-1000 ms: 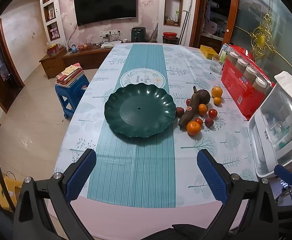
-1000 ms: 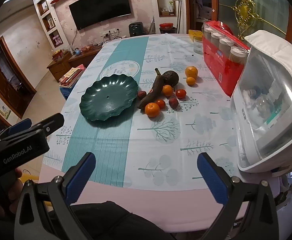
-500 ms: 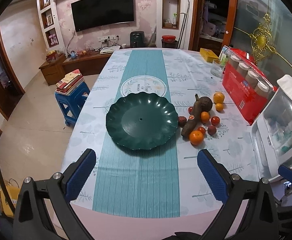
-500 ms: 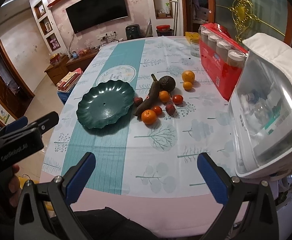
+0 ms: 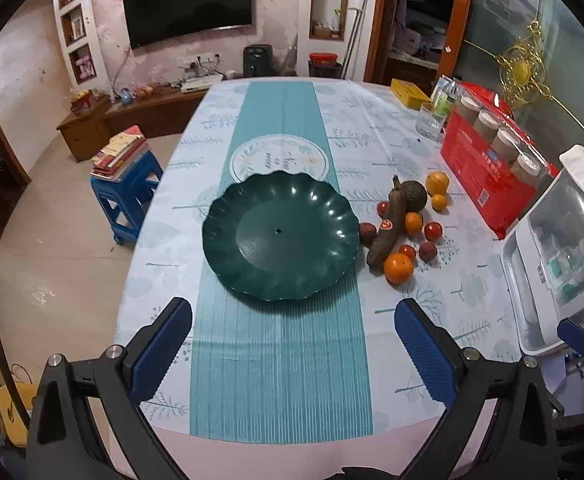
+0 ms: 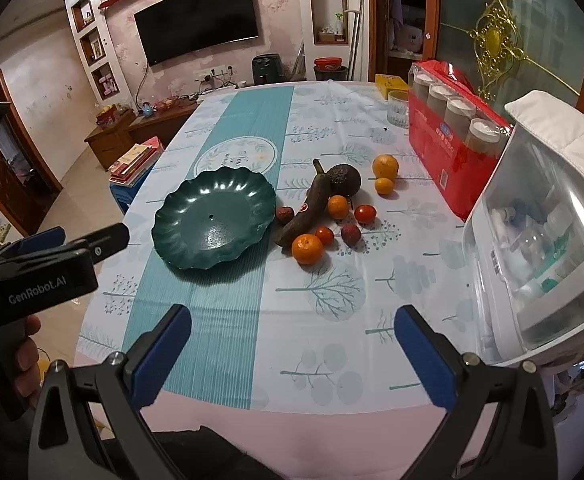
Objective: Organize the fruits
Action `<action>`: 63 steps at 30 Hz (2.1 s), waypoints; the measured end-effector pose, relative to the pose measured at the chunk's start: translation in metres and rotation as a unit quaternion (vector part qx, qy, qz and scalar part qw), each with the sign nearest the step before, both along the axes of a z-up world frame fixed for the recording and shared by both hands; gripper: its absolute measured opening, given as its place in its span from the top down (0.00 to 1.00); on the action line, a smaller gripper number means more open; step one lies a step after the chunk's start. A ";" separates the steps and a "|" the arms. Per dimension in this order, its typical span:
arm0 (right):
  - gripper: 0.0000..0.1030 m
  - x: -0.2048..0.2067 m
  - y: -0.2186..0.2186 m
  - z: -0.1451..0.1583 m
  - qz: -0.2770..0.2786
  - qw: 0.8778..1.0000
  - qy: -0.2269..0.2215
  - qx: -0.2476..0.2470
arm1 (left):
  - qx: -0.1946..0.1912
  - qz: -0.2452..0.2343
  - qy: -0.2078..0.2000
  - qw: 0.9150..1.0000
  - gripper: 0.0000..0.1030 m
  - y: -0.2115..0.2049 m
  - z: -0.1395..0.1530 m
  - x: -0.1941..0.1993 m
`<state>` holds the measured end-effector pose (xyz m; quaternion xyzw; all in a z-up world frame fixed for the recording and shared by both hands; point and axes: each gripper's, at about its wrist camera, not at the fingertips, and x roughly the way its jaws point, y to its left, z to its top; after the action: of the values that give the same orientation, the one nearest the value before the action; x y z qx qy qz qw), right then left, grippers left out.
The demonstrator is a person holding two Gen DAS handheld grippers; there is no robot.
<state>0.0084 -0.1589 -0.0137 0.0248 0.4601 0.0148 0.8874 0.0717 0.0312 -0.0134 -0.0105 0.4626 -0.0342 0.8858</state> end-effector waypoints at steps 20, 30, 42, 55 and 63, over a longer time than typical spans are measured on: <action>0.01 0.034 -0.024 -0.015 0.024 1.000 0.012 0.001 | -0.025 0.024 0.029 0.999 0.02 -0.028 -0.020 0.023; 0.01 0.069 -0.058 -0.023 0.067 0.997 -0.019 -0.035 | -0.050 0.058 0.058 0.995 0.02 -0.064 -0.038 0.047; 0.07 0.118 -0.087 -0.083 0.072 0.994 -0.063 -0.058 | -0.068 0.081 0.096 0.990 0.04 -0.107 -0.086 0.093; 0.24 0.147 -0.092 -0.144 0.136 0.986 -0.065 -0.067 | -0.083 0.101 0.151 0.980 0.20 -0.136 -0.146 0.129; 0.40 0.150 -0.081 -0.171 0.167 0.981 -0.064 -0.080 | -0.085 0.102 0.182 0.974 0.33 -0.148 -0.170 0.142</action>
<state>0.1580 -0.2401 -0.1845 -0.1240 0.3997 0.1273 0.8992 0.2135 -0.1172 -0.1834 -0.1386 0.6078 0.0199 0.7816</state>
